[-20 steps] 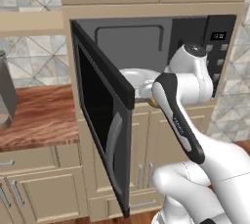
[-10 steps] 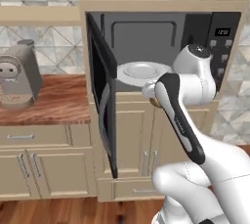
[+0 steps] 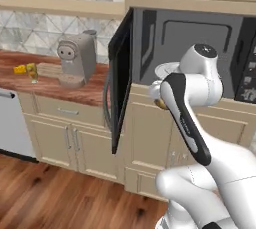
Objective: Retrieve the reheated potato from the microwave, then place the potato, cheese, and condiment on the cutting board.
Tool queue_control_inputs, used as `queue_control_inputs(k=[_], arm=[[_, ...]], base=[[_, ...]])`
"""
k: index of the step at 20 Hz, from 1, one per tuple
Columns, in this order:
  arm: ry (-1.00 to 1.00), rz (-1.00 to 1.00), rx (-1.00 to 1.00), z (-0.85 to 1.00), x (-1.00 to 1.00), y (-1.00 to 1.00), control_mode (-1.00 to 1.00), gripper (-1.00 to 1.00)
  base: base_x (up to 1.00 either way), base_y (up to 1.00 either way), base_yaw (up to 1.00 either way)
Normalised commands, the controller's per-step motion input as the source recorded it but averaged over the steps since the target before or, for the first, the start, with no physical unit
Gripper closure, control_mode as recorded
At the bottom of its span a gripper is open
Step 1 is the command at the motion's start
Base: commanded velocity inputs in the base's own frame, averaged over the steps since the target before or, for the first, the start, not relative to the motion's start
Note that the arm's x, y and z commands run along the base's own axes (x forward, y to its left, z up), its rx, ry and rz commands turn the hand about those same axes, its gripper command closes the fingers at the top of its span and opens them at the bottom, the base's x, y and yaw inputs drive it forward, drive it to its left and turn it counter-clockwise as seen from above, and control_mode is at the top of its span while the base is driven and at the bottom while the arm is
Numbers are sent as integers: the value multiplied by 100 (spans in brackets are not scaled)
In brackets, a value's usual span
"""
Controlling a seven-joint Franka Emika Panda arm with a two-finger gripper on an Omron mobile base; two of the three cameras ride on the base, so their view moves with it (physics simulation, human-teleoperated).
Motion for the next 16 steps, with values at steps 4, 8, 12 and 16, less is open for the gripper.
queue_control_inputs(k=[4,8,12,16], arm=[[0,0,0,0,0,0,100,100],[0,0,0,0,0,0,100,100],[0,0,0,0,0,0,100,100],[0,0,0,0,0,0,100,100]], base=[[-50,-41,53],[-52,-27,62],[-37,6,84],[-23,31,58]])
